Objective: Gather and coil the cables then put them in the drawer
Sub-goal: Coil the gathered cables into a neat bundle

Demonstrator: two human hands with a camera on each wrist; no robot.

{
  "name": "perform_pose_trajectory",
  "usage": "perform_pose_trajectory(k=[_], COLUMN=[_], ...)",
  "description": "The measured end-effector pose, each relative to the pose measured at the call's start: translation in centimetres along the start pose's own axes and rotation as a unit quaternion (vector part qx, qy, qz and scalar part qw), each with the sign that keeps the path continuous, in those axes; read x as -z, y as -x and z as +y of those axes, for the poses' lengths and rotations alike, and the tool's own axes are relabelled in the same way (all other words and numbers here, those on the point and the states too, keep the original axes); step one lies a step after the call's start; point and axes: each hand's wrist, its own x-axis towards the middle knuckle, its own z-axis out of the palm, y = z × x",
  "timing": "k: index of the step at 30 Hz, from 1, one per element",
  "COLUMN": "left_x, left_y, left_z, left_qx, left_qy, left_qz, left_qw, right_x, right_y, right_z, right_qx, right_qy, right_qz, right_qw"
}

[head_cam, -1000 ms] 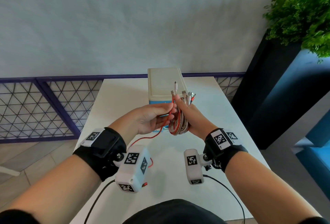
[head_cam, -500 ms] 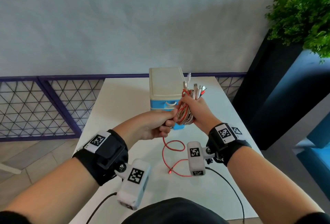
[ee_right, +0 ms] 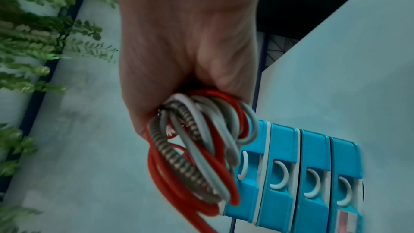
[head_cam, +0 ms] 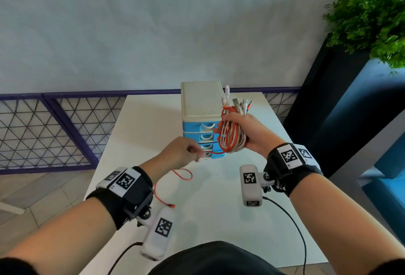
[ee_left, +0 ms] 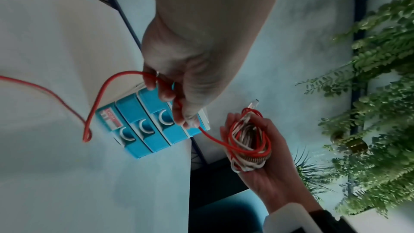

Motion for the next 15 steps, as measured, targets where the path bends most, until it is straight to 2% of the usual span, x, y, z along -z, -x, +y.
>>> perform_pose_trajectory(k=[2, 6, 10, 15], left_x=[0.3, 0.7, 0.5, 0.2], left_y=[-0.3, -0.3, -0.3, -0.1], left_z=[0.4, 1.0, 1.5, 1.4], left_qx=[-0.03, -0.086, -0.114, -0.138], left_qy=[-0.025, -0.061, -0.057, -0.014], left_qz=[0.059, 0.119, 0.154, 0.18], left_qw=[0.997, 0.987, 0.98, 0.974], right_x=[-0.2, -0.6, -0.9, -1.7], right_y=[0.1, 0.1, -0.4, 0.0], right_z=[0.2, 0.6, 0.9, 0.9], right_qx=[-0.014, -0.017, -0.015, -0.039], right_qy=[0.042, 0.128, 0.178, 0.178], right_qz=[-0.02, -0.045, -0.035, -0.06], right_qw=[0.999, 0.991, 0.983, 0.981])
